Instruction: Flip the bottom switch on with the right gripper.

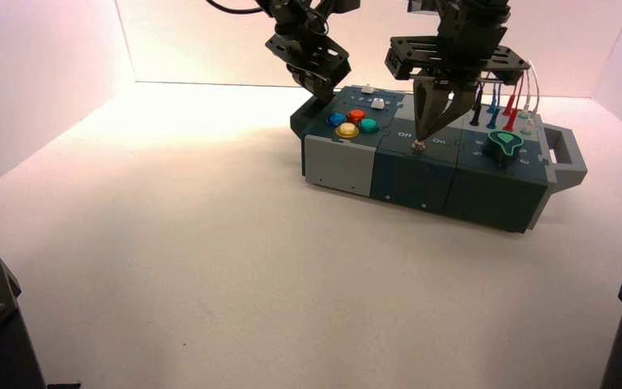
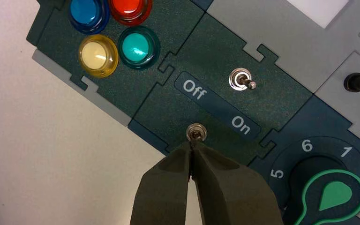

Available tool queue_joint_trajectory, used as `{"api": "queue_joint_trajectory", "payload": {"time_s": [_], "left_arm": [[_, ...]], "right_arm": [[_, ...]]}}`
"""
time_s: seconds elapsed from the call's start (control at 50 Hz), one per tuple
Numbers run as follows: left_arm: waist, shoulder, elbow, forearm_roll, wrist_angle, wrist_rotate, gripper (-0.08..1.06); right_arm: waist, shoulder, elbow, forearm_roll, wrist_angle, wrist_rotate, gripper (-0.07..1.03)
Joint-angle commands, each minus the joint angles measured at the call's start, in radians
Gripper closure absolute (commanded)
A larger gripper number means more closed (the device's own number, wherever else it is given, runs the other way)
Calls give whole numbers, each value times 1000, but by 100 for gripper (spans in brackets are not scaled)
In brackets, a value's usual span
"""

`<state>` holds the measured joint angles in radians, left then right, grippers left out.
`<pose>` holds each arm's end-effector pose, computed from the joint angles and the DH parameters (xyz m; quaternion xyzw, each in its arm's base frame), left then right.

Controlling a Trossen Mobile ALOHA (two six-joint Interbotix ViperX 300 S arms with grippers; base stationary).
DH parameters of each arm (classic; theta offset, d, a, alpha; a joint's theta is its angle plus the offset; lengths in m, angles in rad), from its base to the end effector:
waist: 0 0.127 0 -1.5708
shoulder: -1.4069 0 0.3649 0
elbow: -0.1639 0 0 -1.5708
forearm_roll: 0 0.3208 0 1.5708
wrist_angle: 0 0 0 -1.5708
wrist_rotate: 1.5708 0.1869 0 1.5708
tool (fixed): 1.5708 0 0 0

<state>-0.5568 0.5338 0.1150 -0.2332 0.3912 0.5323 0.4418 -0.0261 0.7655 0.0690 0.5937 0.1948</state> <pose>0.4886 -0.3236 0.0531 0.2429 0.4299 -0.3478 0.7970 0.2964 0.1482 0.0908 -0.0268 0.6240 0.1095 0.7732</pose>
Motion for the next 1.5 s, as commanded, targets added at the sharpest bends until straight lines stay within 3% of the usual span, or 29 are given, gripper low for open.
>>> {"api": "queue_joint_trajectory", "payload": {"time_s": [0.02, 0.54, 0.78, 1.0, 1.04, 1.2, 1.5], "left_arm": [[34, -23, -11, 3, -2, 0, 101], [35, -21, -63, 6, 35, 3, 101], [35, -20, -81, 5, 35, 2, 101], [38, -34, -58, -3, -63, -20, 101], [41, -49, -46, -6, -120, -40, 101], [41, -75, -28, -6, -207, -81, 101], [49, -87, -31, -6, -275, -95, 101]], "right_arm": [[-14, -26, -9, -6, 2, 5, 98], [-11, -83, -86, -28, 21, -8, 98], [-9, -94, -86, -37, -2, -11, 98], [-12, -124, -54, -38, -74, -12, 98], [-15, -132, -44, -40, -94, -12, 98], [-18, -140, -32, -40, -137, -12, 98], [-18, -140, -26, -41, -196, -18, 98]]}}
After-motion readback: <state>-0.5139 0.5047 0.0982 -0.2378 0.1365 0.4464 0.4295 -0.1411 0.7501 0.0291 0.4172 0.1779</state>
